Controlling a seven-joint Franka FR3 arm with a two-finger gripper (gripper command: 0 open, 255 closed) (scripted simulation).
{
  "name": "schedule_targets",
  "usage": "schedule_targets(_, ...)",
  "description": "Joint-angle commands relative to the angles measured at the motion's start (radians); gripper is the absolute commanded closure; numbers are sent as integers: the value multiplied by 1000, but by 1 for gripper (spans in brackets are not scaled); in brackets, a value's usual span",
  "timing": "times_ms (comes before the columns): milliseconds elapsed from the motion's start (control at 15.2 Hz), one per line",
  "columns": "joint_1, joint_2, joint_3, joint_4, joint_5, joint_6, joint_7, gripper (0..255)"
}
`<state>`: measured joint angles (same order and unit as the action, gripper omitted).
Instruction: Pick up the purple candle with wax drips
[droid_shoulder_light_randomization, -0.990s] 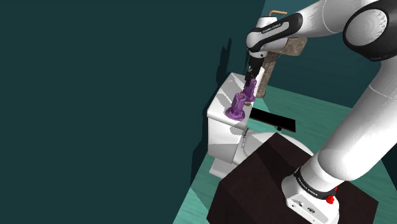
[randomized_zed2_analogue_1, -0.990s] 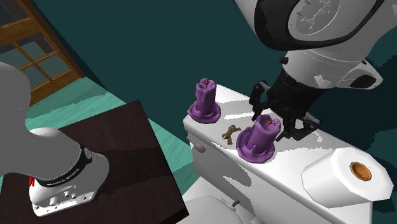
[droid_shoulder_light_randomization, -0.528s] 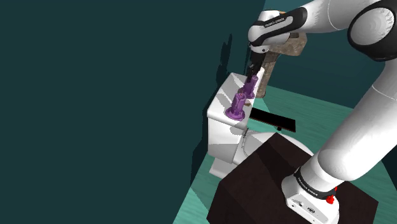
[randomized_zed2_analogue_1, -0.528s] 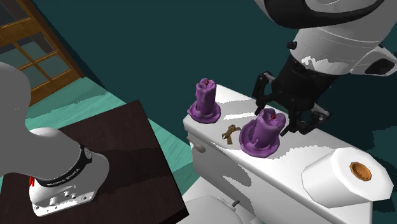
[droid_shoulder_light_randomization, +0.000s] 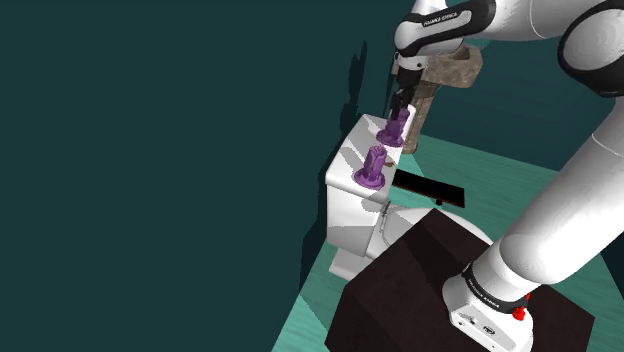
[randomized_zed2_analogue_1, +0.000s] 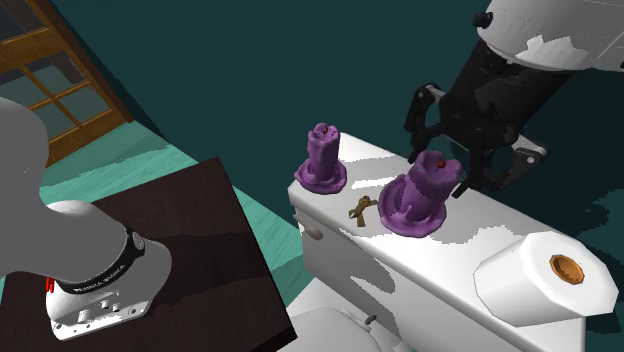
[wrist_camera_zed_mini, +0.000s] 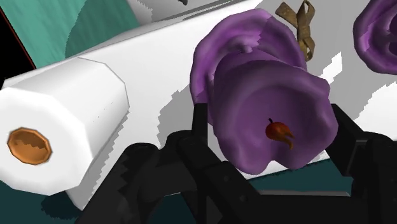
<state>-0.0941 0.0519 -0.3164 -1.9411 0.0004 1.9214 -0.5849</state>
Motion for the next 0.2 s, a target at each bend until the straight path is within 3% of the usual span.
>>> schedule_targets(0, 0, -7, 0, 20, -2, -26, 1, 255)
schedule_targets(132, 0, -7, 0, 21, -2, -28, 1, 255)
